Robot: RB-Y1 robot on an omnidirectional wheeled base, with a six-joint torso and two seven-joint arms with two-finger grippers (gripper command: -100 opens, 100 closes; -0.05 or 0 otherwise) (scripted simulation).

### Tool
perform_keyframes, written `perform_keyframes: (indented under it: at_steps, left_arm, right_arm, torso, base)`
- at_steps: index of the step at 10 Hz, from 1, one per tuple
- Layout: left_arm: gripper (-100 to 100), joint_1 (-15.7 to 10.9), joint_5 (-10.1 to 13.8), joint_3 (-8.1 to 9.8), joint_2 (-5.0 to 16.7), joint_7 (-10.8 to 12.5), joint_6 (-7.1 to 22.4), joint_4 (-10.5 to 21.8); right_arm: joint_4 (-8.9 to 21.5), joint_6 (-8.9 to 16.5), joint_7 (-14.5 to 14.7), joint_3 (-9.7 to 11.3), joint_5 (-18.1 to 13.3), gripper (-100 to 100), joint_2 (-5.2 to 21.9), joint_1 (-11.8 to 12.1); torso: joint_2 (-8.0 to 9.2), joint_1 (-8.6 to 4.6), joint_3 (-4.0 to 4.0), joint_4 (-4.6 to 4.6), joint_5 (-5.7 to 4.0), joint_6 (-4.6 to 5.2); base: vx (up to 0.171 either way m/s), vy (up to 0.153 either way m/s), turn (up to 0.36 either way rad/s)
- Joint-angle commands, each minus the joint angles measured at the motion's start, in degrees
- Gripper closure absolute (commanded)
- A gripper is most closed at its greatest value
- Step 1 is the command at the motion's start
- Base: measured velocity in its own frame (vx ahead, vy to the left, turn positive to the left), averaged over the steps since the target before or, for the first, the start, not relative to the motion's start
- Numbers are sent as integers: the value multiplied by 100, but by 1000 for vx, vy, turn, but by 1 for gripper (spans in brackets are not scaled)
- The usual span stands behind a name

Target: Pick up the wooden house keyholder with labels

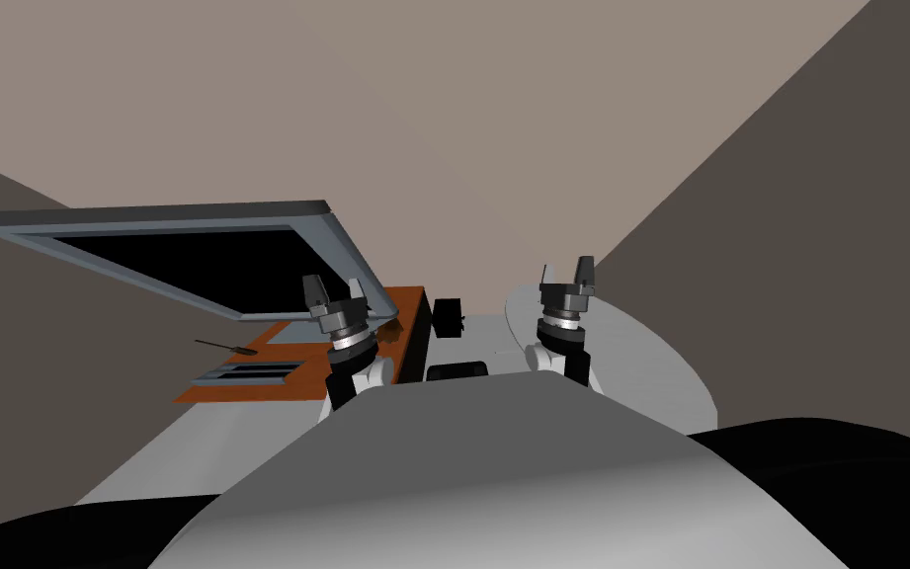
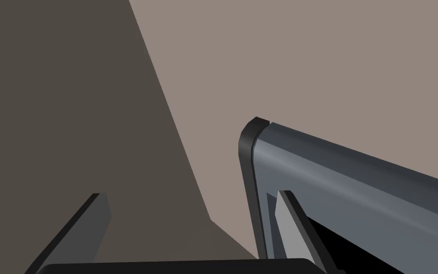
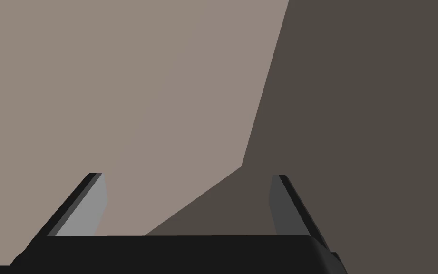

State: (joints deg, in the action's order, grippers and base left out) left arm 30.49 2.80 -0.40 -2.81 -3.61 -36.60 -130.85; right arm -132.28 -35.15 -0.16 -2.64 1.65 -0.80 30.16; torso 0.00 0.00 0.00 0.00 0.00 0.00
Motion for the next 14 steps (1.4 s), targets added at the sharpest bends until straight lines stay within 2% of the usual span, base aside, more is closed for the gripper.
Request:
perform_keyframes:
  at_steps: [1, 4, 7, 8, 9, 12, 13, 14]
  left_arm:
    - [-100, -13, 17, 20, 234, 15, 55, 63]
    - [-100, -61, 85, 105, 698, 76, 275, 311]
    - [-100, -133, 203, 256, 996, 177, 644, 711]
    - [-100, -160, 252, 320, 1058, 219, 778, 871]
    - [-100, -160, 252, 320, 1058, 219, 795, 871]
    - [-100, -250, 425, 542, 1164, 364, 1267, 1404]
    - [-100, -250, 425, 542, 1164, 364, 1317, 1405]
    - [-100, -283, 489, 623, 1179, 417, 1509, 1596]
  right_arm:
    - [0, 0, 0, 0, 0, 0, 0, 0]
    - [0, 0, 0, 0, 0, 0, 0, 0]
    - [0, 0, 0, 0, 0, 0, 0, 0]
    - [0, 0, 0, 0, 0, 0, 0, 0]
    - [0, 0, 0, 0, 0, 0, 0, 0]
    - [0, 0, 0, 0, 0, 0, 0, 0]
    - [0, 0, 0, 0, 0, 0, 0, 0]
    - [0, 0, 0, 0, 0, 0, 0, 0]
  torso:
    - [0, 0, 0, 0, 0, 0]
    - [2, 3, 1, 0, 1, 0]
    - [6, 4, 3, 1, 1, 0]
    - [8, 3, 4, 1, 2, 0]
    - [10, 4, 5, 2, 1, 0]
    - [10, 6, 6, 2, 2, 0]
    - [12, 5, 7, 2, 2, 0]
    - [12, 3, 7, 3, 1, 0]
  base:
    - [0, 0, 0]
    - [-5, 1, 7]
    - [-19, 3, 14]
    - [-28, 4, 17]
    - [-22, 3, 7]
    - [-31, 6, 14]
    - [-31, 5, 3]
    - [-31, 10, 15]
